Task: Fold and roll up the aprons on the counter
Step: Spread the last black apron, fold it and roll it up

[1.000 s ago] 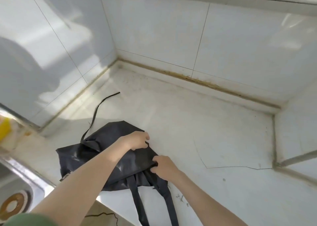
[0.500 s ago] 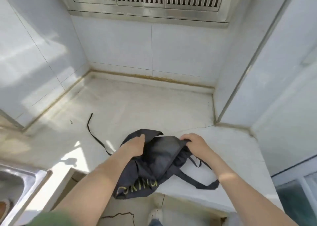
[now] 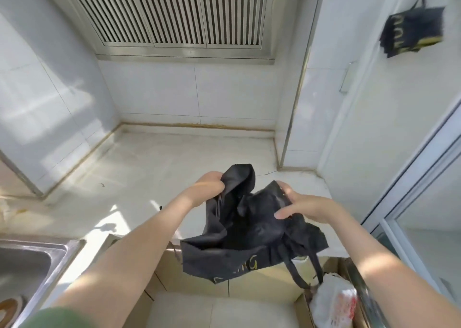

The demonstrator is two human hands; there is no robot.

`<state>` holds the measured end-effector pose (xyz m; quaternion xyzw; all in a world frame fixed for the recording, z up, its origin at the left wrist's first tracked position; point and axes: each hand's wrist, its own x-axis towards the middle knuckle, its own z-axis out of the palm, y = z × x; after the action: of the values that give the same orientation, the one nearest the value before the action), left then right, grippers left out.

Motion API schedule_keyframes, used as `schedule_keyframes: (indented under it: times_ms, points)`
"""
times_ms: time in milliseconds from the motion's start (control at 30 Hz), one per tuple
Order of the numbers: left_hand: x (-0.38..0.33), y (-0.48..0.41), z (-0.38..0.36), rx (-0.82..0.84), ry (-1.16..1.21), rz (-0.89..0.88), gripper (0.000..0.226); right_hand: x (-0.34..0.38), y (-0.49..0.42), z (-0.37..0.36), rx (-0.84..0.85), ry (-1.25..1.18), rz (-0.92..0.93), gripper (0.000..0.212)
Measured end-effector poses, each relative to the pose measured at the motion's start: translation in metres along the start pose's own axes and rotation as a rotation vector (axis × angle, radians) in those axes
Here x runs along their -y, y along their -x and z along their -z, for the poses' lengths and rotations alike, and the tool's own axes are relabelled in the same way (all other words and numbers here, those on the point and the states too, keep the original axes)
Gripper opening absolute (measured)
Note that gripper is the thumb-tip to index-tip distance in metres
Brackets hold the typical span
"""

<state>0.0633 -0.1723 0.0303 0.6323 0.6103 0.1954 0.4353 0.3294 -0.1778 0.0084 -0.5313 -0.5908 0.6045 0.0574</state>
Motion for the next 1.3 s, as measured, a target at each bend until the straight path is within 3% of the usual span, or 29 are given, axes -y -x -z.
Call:
schedule_keyframes:
  times_ms: [67, 133, 200, 267, 300, 367, 467, 533, 667, 700, 767, 867, 967, 1067, 1167, 1300]
  points:
    - [-0.015, 0.009, 0.001, 0.034, 0.065, -0.048, 0.019, 0.016, 0.008, -0.014, -0.038, -0.044, 0.116, 0.120]
    - [-0.027, 0.017, 0.004, 0.060, 0.095, -0.071, 0.019, 0.038, 0.010, -0.032, -0.121, -0.029, 0.259, 0.105]
    - [-0.034, 0.024, 0.008, 0.050, 0.133, -0.053, 0.021, 0.057, 0.008, -0.049, -0.236, -0.092, 0.364, 0.067]
    - [-0.034, 0.031, 0.014, 0.047, 0.195, -0.051, 0.006, 0.071, 0.009, -0.064, -0.392, -0.127, 0.388, 0.024]
    - [-0.031, 0.033, 0.019, 0.069, 0.214, -0.060, 0.010, 0.074, 0.010, -0.069, -0.450, -0.130, 0.389, 0.011]
    - [-0.021, 0.037, 0.029, 0.135, 0.171, -0.086, 0.032, 0.078, 0.012, -0.076, -0.513, -0.175, 0.400, 0.012]
    - [-0.003, 0.044, 0.037, 0.104, -0.140, -0.114, 0.051, 0.084, 0.017, -0.086, -0.589, -0.176, 0.372, 0.018]
    - [0.006, 0.046, 0.037, 0.060, -0.379, -0.097, 0.050, 0.086, 0.016, -0.089, -0.642, -0.170, 0.354, 0.022]
    - [0.019, 0.048, 0.040, 0.174, -0.655, 0.037, 0.027, 0.078, 0.020, -0.079, -0.778, -0.345, 0.306, 0.029]
    - [0.021, 0.048, 0.040, 0.178, -0.670, 0.056, 0.017, 0.074, 0.023, -0.075, -0.813, -0.393, 0.290, 0.032]
    - [0.020, 0.046, 0.038, 0.112, -0.631, 0.075, 0.020, 0.067, 0.029, -0.068, -0.844, -0.461, 0.274, 0.033]
    - [0.011, 0.041, 0.031, -0.148, -0.546, 0.013, 0.027, 0.062, 0.040, -0.064, -0.849, -0.471, 0.357, 0.026]
    - [-0.003, 0.042, 0.021, -0.354, -0.326, -0.088, 0.030, 0.063, 0.052, -0.070, -0.744, -0.404, 0.460, 0.036]
    - [-0.016, 0.047, 0.015, -0.456, -0.274, -0.204, 0.029, 0.067, 0.058, -0.082, -0.617, -0.175, 0.395, 0.032]
    - [-0.019, 0.052, 0.019, -0.335, -0.370, -0.318, 0.032, 0.066, 0.054, -0.086, -0.729, -0.171, 0.377, 0.014]
    - [0.003, 0.060, 0.038, -0.030, -0.321, -0.341, 0.031, 0.061, 0.053, -0.073, -0.950, -0.538, 0.437, 0.019]
